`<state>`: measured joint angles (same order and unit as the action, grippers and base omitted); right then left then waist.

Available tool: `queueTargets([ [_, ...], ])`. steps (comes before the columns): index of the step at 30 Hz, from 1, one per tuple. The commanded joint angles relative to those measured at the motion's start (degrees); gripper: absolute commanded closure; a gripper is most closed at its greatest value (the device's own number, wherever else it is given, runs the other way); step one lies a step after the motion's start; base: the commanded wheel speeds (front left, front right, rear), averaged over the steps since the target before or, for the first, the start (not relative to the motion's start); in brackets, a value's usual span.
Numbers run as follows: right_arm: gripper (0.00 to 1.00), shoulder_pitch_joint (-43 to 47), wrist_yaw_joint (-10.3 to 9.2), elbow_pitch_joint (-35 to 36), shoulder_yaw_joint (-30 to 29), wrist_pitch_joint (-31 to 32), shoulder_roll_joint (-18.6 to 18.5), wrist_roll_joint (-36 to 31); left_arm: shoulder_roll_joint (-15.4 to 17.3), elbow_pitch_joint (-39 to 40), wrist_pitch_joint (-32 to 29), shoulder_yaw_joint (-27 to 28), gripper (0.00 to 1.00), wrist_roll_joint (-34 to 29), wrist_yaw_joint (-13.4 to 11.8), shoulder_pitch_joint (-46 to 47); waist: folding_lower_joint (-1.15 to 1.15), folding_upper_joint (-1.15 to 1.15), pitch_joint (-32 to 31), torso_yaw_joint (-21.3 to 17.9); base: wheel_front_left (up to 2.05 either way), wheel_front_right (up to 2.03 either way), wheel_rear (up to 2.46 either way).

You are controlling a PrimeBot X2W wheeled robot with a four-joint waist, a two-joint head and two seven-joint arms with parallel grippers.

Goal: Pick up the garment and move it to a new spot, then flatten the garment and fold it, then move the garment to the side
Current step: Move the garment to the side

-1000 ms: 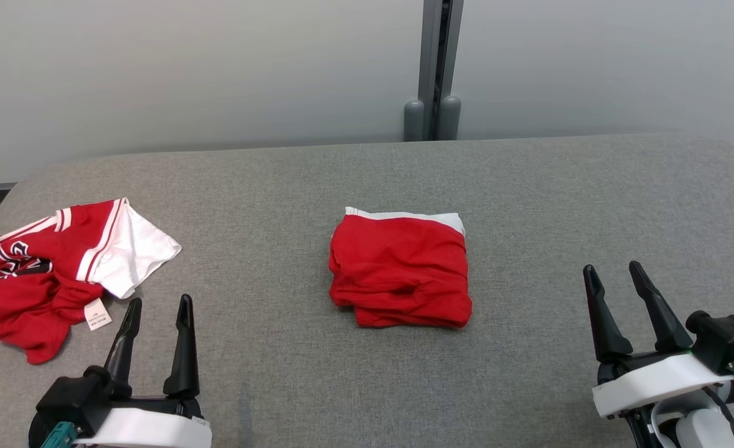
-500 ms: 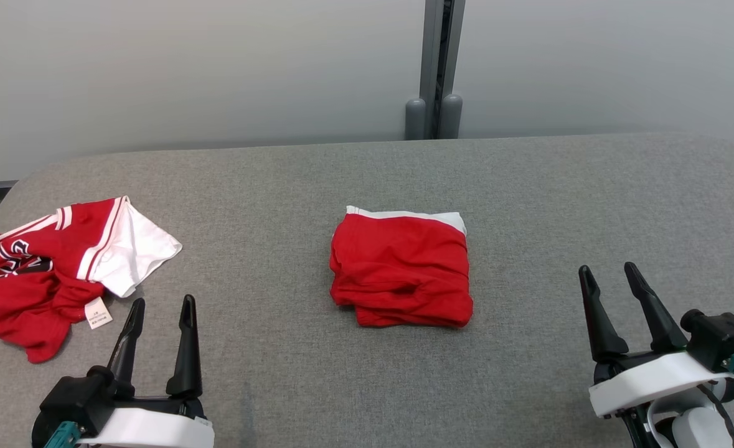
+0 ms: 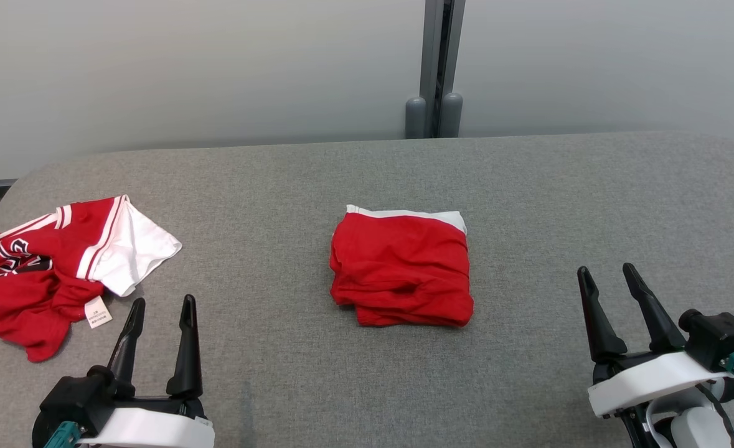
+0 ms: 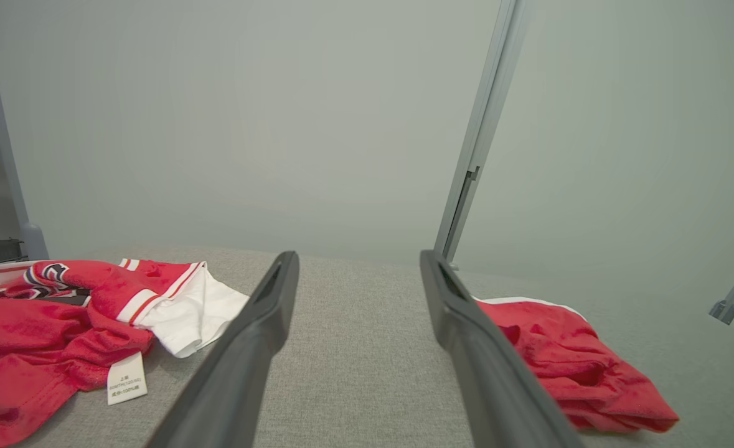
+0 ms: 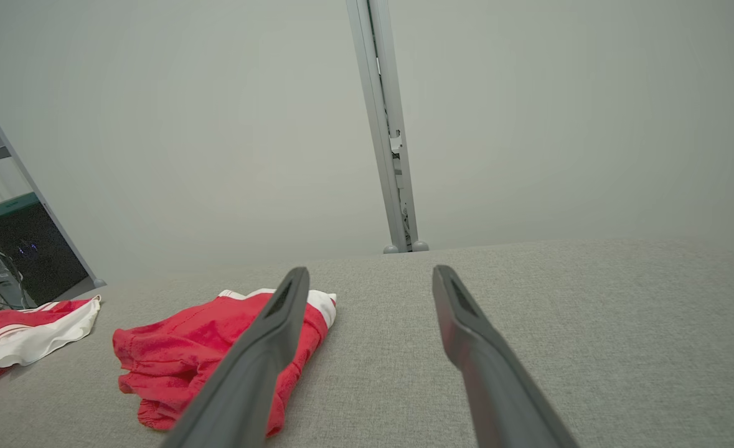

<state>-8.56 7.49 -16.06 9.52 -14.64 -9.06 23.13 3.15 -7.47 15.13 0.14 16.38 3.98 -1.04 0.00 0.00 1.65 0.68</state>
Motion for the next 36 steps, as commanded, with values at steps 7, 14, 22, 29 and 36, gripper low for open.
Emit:
queueTargets([
  [7,0.00,-0.44,0.01,-0.31,-0.19,0.27,-0.32,0.05,0.19,-0.01,0.01,0.15,0.00,-0.13,0.21,0.27,0.00,0.00,0.08,0.18,0.00,0.00,0.00],
  [14,0.00,-0.48,0.01,-0.49,-0.11,0.40,-0.37,-0.19,0.16,-0.12,0.01,0.14,0.00,-0.37,0.40,0.53,0.00,0.00,0.24,0.22,0.00,0.00,0.00],
  [22,0.00,-3.04,0.01,-1.16,0.96,2.03,0.09,-0.77,0.12,-0.02,0.01,0.20,0.00,-0.62,0.48,1.12,0.00,0.00,0.82,0.43,0.00,0.00,0.00],
  [29,0.00,-12.79,0.01,-7.85,3.56,10.63,1.35,0.73,0.05,-0.59,0.01,-0.95,0.00,-0.44,0.87,2.97,0.00,0.00,3.24,3.09,0.00,0.00,0.00],
  [36,0.00,-20.43,0.01,-18.63,2.23,22.11,1.58,4.19,-0.06,-1.10,0.01,-1.82,0.00,0.35,0.95,4.10,0.00,0.00,5.40,7.06,0.00,0.00,0.00],
])
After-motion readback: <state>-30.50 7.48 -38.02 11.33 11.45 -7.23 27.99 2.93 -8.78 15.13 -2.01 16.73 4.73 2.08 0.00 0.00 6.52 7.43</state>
